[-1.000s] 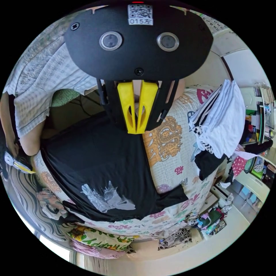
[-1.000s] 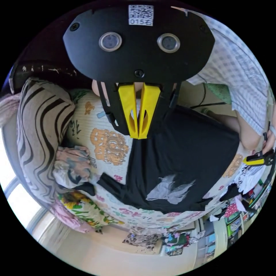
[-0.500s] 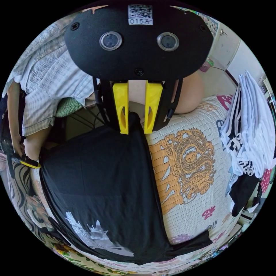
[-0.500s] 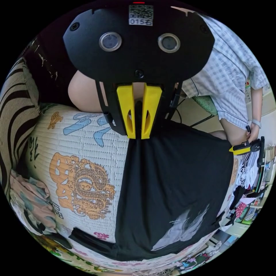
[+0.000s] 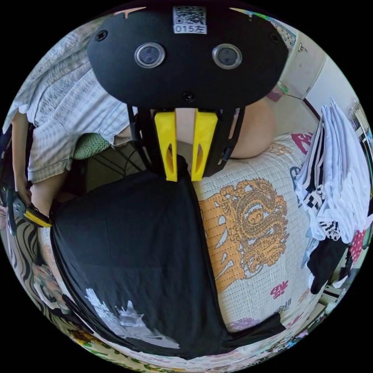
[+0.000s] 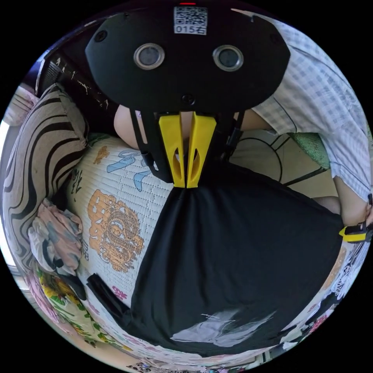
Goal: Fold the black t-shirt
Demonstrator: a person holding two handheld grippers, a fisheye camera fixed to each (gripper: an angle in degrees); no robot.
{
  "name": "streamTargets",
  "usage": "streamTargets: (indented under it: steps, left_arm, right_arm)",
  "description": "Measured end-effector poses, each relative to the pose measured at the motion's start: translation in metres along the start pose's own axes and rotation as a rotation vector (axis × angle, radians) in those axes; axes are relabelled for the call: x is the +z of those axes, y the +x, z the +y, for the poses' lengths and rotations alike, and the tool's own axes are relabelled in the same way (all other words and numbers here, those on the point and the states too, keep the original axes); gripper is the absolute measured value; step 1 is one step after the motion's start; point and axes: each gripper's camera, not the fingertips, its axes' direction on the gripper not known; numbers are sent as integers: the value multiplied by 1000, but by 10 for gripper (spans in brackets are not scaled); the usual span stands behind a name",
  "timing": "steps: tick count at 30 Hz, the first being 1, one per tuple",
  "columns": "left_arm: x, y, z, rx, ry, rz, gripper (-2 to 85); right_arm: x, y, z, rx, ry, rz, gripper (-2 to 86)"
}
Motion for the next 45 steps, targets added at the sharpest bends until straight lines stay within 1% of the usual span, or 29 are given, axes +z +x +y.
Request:
streamTargets:
  steps: [4, 6, 7, 8, 10, 12, 14, 15, 16, 17, 18, 20, 21, 23, 24, 26, 29, 32, 34, 35, 37, 39, 41, 45]
  left_arm:
    - [28, 16, -31, 21, -66, 23, 31]
    - [35, 19, -41, 15, -79, 28, 30]
    - [33, 20, -45, -5, -62, 0, 32]
    - [27, 20, -49, -36, -27, -43, 36]
    - [8, 25, -61, -67, 59, -94, 51]
    - [-16, 40, -88, -35, 163, -128, 65]
    - [-51, 82, -150, 95, 315, -128, 76]
    - [-59, 96, -168, 139, 348, -123, 78]
    - [-72, 128, -209, 233, 405, -116, 82]
    - [-82, 164, -252, 329, 443, -101, 84]
    - [-85, 183, -275, 378, 450, -89, 85]
    - [-93, 262, -361, 543, 489, -28, 84]
    - [-93, 282, -381, 580, 504, -13, 83]
    - [-84, 355, -459, 668, 502, 14, 80]
    - [-79, 371, -477, 681, 492, 22, 79]
    - [-49, 427, -546, 709, 399, 50, 77]
    - [-5, 475, -612, 714, 280, 71, 77]
    - [23, 507, -649, 722, 289, 95, 85]
    - [42, 523, -665, 742, 258, 59, 95]
    - [55, 530, -674, 753, 239, 8, 90]
    - [66, 532, -681, 767, 238, -27, 80]
    - [68, 523, -687, 742, 252, 4, 60]
    - [59, 503, -690, 722, 299, 72, 8]
    - [30, 461, -686, 690, 409, 159, -5]
  right_arm:
    - [-4, 31, 7, 45, -2, -128, 3]
    - [-8, 58, 14, 104, 17, -267, 12]
    - [-10, 67, 18, 123, 42, -313, 17]
    - [-16, 86, 27, 180, 107, -375, 22]
    - [-26, 115, 41, 276, 204, -393, 25]
    - [-38, 153, 50, 390, 349, -405, 30]
    - [-42, 179, 47, 456, 443, -425, 33]
    - [-43, 194, 42, 492, 491, -424, 35]
    - [-43, 201, 38, 503, 508, -424, 35]
    - [-42, 214, 29, 527, 533, -430, 37]
    - [-40, 226, 20, 543, 548, -448, 40]
    - [-35, 242, 6, 562, 565, -478, 43]
    - [-32, 252, -3, 569, 570, -497, 45]
    - [-27, 265, -14, 584, 564, -516, 48]
    - [-24, 275, -20, 592, 567, -529, 49]
    - [-20, 288, -28, 607, 583, -537, 49]
    - [-11, 307, -45, 615, 576, -531, 49]
    - [0, 321, -63, 601, 551, -565, 53]
    - [4, 327, -72, 588, 553, -586, 54]
    - [6, 330, -78, 580, 557, -598, 55]
    - [7, 333, -88, 563, 561, -611, 55]
    - [7, 334, -102, 548, 549, -598, 47]
    - [6, 334, -113, 535, 548, -577, 29]
    - [-3, 334, -129, 512, 551, -540, 1]
